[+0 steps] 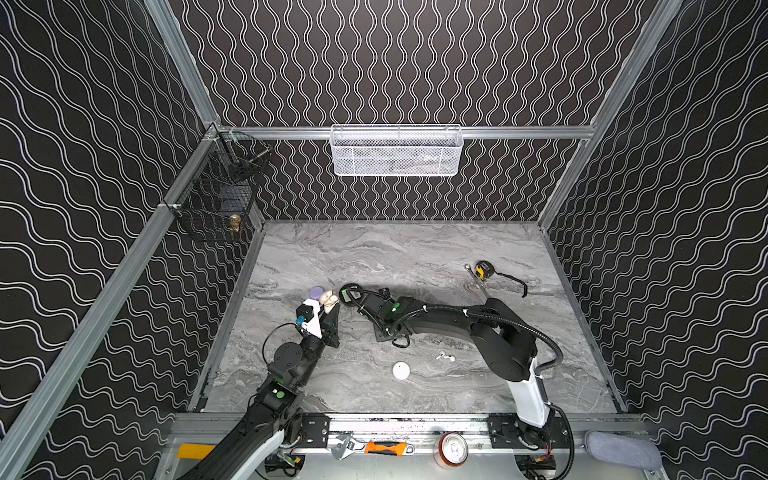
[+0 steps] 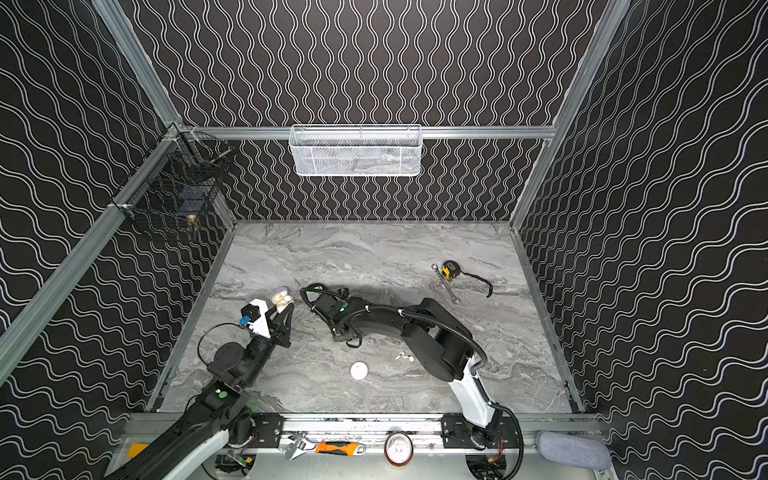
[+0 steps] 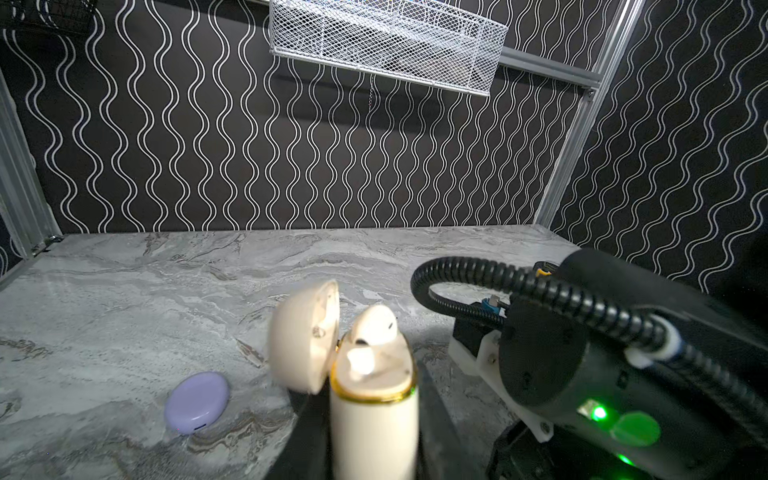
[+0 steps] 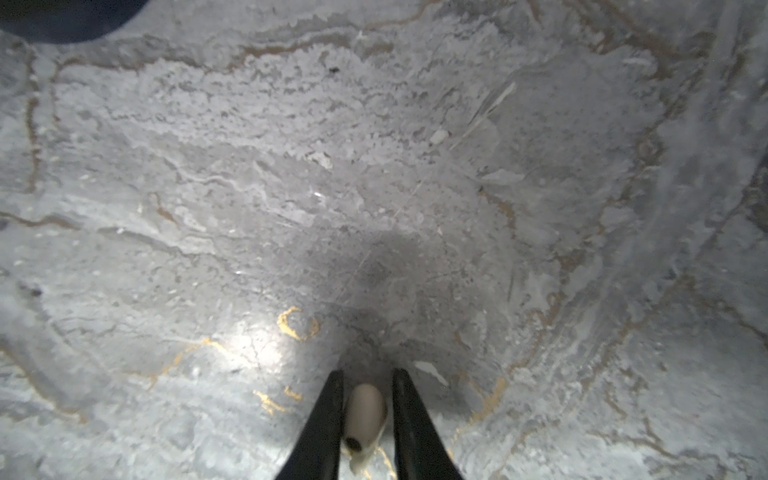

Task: Insert wireless bluetooth earbuds into charging case
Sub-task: Pick up the wireless bluetooth earbud from the center of the table.

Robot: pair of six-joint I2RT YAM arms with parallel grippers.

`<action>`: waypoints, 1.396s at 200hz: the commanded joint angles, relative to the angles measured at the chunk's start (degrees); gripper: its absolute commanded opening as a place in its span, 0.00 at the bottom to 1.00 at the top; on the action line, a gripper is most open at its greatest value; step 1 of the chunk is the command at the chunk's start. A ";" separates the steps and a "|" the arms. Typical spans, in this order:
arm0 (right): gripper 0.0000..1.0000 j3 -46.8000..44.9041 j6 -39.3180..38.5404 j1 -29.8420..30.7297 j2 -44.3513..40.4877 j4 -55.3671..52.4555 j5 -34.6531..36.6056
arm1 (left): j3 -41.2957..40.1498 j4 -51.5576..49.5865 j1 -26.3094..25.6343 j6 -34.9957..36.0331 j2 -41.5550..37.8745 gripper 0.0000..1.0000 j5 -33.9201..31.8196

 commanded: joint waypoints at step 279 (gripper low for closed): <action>0.17 -31.21 -38.41 20.05 -46.90 70.74 8.72 | -1.09 55.16 0.06 -6.67 23.31 0.00 38.85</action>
